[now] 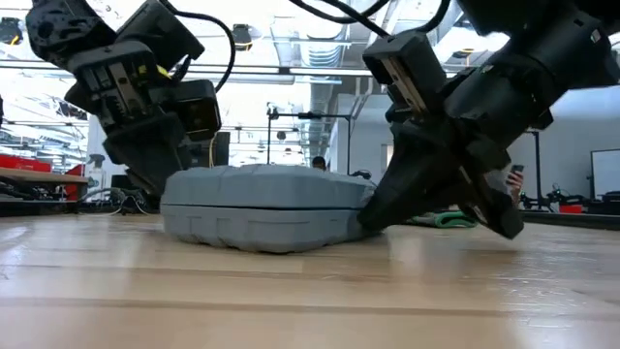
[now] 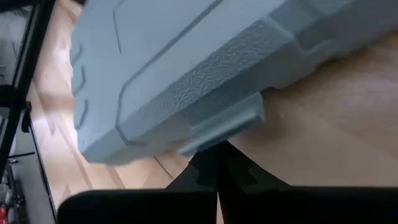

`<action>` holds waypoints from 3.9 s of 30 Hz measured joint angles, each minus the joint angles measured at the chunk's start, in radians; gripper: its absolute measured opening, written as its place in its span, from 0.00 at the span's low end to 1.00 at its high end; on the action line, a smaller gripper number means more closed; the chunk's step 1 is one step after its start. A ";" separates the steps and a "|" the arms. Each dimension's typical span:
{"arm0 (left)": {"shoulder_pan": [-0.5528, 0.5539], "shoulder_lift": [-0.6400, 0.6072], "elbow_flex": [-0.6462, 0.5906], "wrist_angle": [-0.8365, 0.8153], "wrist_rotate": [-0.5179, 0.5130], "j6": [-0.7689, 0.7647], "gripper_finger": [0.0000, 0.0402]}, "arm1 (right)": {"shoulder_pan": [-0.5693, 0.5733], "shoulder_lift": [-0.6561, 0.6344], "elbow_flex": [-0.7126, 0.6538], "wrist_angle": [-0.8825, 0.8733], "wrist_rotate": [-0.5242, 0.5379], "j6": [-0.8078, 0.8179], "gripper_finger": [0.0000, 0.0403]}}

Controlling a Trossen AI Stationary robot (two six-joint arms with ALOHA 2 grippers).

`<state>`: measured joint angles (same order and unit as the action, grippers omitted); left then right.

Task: Prefit tool cases
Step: Open the gray prefit tool case

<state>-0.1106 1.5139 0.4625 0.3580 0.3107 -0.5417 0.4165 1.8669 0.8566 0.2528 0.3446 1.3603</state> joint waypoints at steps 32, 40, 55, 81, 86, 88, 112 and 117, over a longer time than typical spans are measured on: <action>-0.056 0.000 0.001 0.024 -0.112 0.006 0.00 | -0.163 -0.136 0.007 0.155 -0.034 -0.252 0.00; -0.028 0.030 0.001 0.073 -0.115 0.023 0.00 | -0.204 -0.136 0.058 0.151 -0.088 -0.327 0.00; -0.017 0.150 0.034 0.131 -0.064 -0.018 0.00 | -0.235 -0.045 0.175 0.143 -0.239 -0.395 0.00; -0.233 -0.247 0.029 -0.323 -0.487 -0.156 0.00 | -0.269 -0.045 0.219 0.121 -0.317 -0.474 0.00; -0.251 -0.326 0.030 -0.410 -0.560 -0.180 0.00 | -0.288 -0.045 0.225 0.103 -0.347 -0.481 0.00; -0.251 -0.349 0.029 -0.466 -0.566 -0.190 0.00 | -0.290 -0.045 0.225 0.107 -0.348 -0.481 0.00; -0.339 -0.387 0.029 -0.414 -0.737 -0.315 0.00 | -0.439 -0.046 0.226 -0.316 -0.406 -0.684 0.00; -0.362 -0.330 0.029 -0.392 -0.735 -0.371 0.00 | -0.480 -0.046 0.226 -0.348 -0.428 -0.733 0.00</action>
<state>-0.4729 1.1835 0.4919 -0.0341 -0.4242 -0.9125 -0.0632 1.8210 1.0824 -0.0956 -0.0830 0.6271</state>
